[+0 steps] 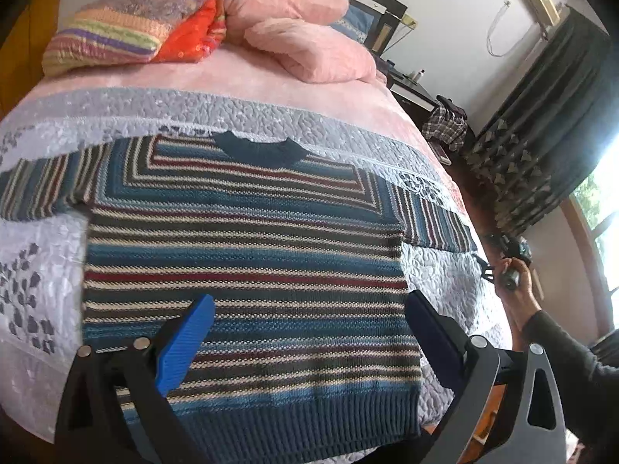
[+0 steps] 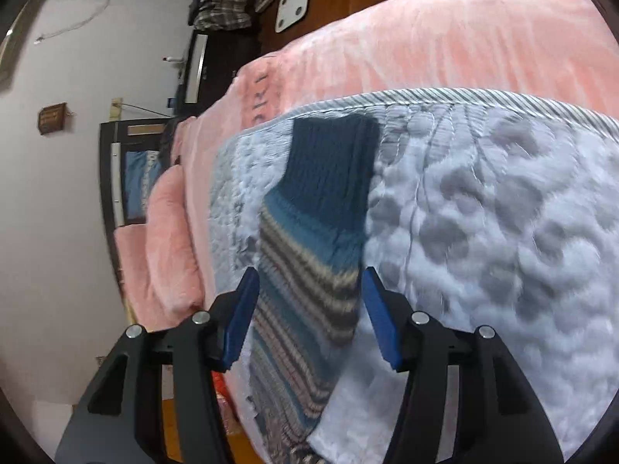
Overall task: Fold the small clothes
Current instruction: 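Grasp the sweater sleeve cuff with the right gripper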
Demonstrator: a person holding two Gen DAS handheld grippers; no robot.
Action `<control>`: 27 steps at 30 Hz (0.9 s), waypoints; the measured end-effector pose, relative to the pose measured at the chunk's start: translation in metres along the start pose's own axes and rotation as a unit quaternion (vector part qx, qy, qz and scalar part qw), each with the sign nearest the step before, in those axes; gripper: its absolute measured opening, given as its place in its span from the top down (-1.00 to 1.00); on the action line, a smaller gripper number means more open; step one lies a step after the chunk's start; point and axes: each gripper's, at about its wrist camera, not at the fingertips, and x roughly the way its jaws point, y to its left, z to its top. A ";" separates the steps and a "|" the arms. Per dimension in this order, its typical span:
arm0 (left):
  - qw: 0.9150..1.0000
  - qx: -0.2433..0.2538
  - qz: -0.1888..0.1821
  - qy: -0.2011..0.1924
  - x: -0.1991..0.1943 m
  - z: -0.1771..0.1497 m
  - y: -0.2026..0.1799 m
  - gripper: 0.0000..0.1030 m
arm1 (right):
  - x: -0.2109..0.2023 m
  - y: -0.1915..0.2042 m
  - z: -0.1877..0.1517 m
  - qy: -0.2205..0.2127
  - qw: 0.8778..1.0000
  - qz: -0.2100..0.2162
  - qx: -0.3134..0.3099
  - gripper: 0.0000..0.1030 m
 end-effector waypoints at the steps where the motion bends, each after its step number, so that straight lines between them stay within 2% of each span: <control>1: 1.000 -0.008 -0.001 0.003 0.003 0.001 0.003 -0.92 | 0.007 -0.002 0.003 0.000 1.000 -0.013 0.001 -0.07; 4: 0.999 -0.035 -0.011 0.011 0.013 0.002 0.014 -0.92 | 0.020 -0.007 0.007 -0.001 1.000 -0.031 0.006 -0.08; 7: 0.998 -0.061 -0.027 0.016 0.019 0.002 0.025 -0.92 | 0.028 -0.006 0.009 -0.006 1.000 -0.031 0.004 -0.08; 10: 0.994 -0.096 -0.045 0.021 0.025 0.000 0.037 -0.92 | 0.035 -0.002 0.014 -0.011 1.000 -0.013 0.002 -0.07; 11: 0.993 -0.107 -0.051 0.022 0.026 0.000 0.041 -0.92 | 0.036 -0.002 0.015 -0.011 1.000 -0.005 0.002 -0.01; 13: 0.989 -0.131 -0.064 0.024 0.029 -0.001 0.050 -0.92 | 0.035 -0.002 0.017 -0.016 1.000 0.020 0.007 0.00; 15: 0.985 -0.154 -0.072 0.024 0.031 -0.003 0.059 -0.92 | 0.037 -0.003 0.019 -0.017 1.000 0.026 0.006 0.06; 18: 0.982 -0.174 -0.072 0.032 0.037 -0.004 0.066 -0.92 | 0.043 -0.002 0.019 -0.003 1.000 0.009 -0.008 0.36; 20: 0.981 -0.179 -0.068 0.034 0.039 -0.005 0.069 -0.92 | 0.040 0.008 0.017 -0.008 0.999 0.002 -0.035 0.77; 22: 0.981 -0.176 -0.062 0.042 0.042 -0.006 0.071 -0.92 | 0.031 0.025 0.014 -0.027 0.997 -0.018 -0.071 0.83; 24: 0.980 -0.182 -0.061 0.052 0.045 -0.007 0.075 -0.92 | 0.024 0.049 0.007 -0.040 0.990 -0.052 -0.125 0.84; 26: 0.978 -0.191 -0.057 0.064 0.048 -0.007 0.080 -0.92 | 0.017 0.087 -0.011 -0.059 0.972 -0.087 -0.211 0.84; 27: 0.976 -0.196 -0.057 0.071 0.051 -0.008 0.083 -0.92 | 0.012 0.110 -0.026 -0.072 0.957 -0.107 -0.261 0.84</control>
